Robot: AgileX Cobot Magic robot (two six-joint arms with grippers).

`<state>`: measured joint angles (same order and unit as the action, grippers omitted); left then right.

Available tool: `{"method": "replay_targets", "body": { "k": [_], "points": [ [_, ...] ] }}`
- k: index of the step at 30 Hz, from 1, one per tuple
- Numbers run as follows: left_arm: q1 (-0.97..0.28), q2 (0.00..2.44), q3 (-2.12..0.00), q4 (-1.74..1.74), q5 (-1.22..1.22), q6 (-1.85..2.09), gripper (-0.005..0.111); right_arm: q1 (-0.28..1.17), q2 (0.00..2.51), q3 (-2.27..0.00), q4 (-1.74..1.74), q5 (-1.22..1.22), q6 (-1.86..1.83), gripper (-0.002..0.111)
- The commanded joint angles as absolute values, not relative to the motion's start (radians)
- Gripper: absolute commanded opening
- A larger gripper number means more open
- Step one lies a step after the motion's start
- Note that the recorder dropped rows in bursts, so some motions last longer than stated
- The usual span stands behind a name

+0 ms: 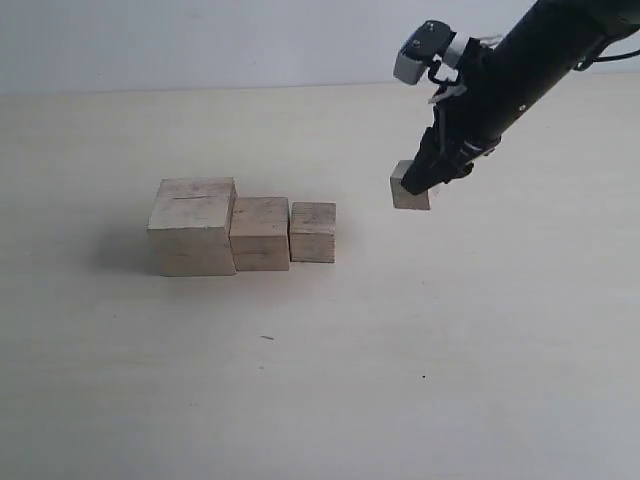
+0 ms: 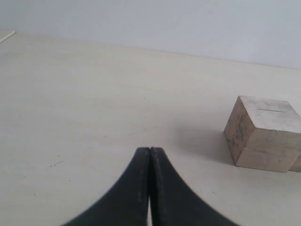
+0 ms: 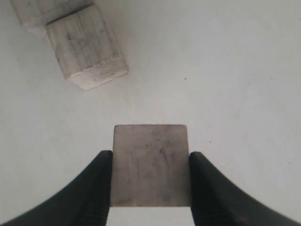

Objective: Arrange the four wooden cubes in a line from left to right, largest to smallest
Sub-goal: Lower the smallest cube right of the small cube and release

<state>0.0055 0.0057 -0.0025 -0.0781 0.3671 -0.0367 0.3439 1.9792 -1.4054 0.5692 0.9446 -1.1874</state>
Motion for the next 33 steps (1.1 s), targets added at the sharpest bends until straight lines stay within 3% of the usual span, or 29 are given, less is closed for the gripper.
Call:
{"method": "replay_targets", "body": {
  "k": [1,13,33],
  "points": [
    [-0.001,0.000,0.000,-0.088,0.356,-0.035,0.000,0.341,2.027,-1.391,0.645,0.932,-1.331,0.000],
    [-0.001,0.000,0.000,-0.088,0.356,-0.035,0.000,0.349,2.144,-1.391,0.866,0.981,-1.801,0.000],
    [-0.001,0.000,0.000,-0.088,0.356,-0.035,0.000,0.349,2.236,-1.391,0.960,0.944,-1.927,0.000]
  ]
}}
